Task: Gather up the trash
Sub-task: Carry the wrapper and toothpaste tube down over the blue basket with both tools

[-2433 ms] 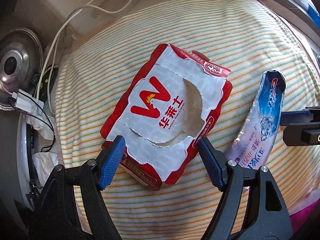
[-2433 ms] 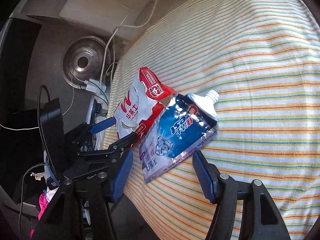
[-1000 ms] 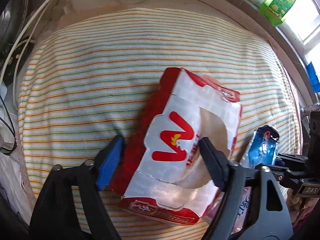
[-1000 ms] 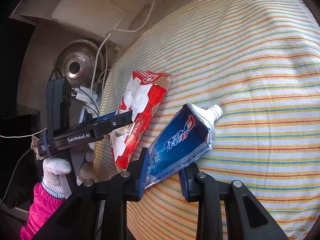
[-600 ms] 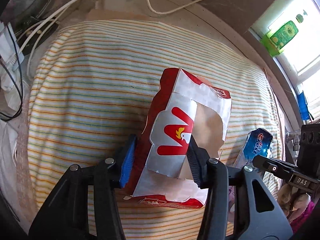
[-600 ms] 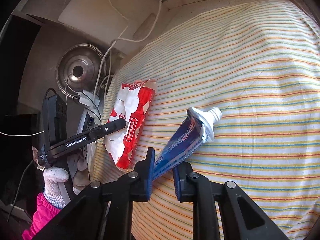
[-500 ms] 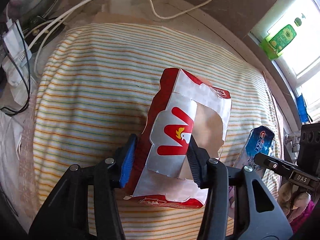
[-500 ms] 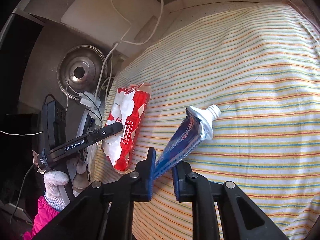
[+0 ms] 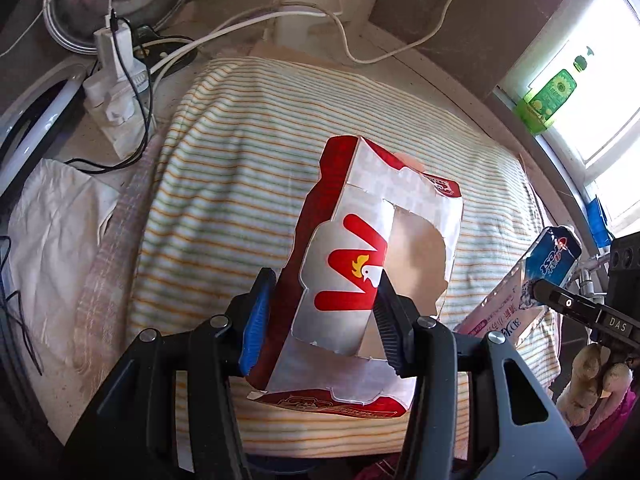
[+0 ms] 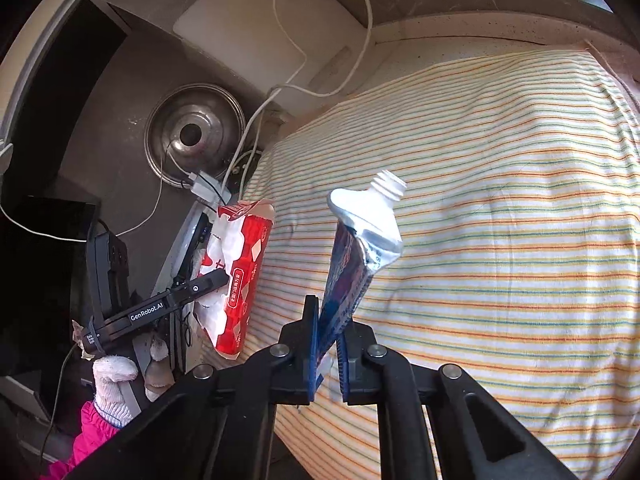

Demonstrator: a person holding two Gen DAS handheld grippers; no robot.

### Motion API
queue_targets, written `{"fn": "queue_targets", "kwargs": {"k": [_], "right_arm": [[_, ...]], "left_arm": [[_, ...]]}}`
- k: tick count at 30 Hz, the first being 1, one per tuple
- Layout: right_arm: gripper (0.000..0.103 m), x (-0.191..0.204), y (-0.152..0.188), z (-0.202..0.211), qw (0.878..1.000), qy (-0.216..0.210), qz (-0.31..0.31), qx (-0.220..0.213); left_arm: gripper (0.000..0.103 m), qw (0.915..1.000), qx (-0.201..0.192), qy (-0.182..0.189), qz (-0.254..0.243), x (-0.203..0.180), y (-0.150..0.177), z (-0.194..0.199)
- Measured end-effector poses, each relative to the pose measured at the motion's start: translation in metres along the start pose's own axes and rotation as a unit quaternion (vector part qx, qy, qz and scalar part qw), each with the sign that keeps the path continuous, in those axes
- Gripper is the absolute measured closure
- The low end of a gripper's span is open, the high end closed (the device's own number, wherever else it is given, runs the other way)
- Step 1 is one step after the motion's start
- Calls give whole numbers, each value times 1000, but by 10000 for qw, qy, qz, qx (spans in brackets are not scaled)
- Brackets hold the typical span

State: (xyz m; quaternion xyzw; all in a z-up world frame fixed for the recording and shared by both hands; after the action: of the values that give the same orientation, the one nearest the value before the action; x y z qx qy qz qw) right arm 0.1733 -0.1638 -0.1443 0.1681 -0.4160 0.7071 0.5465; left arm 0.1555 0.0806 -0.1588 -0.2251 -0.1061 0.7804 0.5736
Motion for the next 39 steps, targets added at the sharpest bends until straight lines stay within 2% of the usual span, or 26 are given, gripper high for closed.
{"fn": "queue_targets", "kwargs": {"k": [8, 17, 27, 39], "right_arm": [[102, 23, 23, 11, 9999, -17, 53, -153], [102, 52, 56, 24, 9993, 15, 293, -219], [102, 77, 101, 25, 9991, -52, 425, 34], [102, 95, 157, -10, 9970, -57, 564, 527]], "left_arm": [[54, 9999, -123, -75, -73, 12, 39, 29], [54, 9996, -159, -195, -94, 31, 85, 50], [54, 9996, -48, -284, 8, 58, 142, 63], [54, 9985, 371, -388, 90, 79, 210, 52]]}}
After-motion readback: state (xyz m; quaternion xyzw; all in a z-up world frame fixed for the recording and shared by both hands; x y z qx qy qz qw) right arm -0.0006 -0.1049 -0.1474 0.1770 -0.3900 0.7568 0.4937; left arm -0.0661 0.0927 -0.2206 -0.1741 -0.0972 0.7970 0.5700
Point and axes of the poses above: each gripper's, at about its wrist camera, not at the fingertips, and z roughly against the way its jaws point, x to its left, y to its underside, the point moved 6 cm from there along -z, roughly the way its jaws point, and after that the axes turned 4 degrees about -y, right-handed, at the moved point
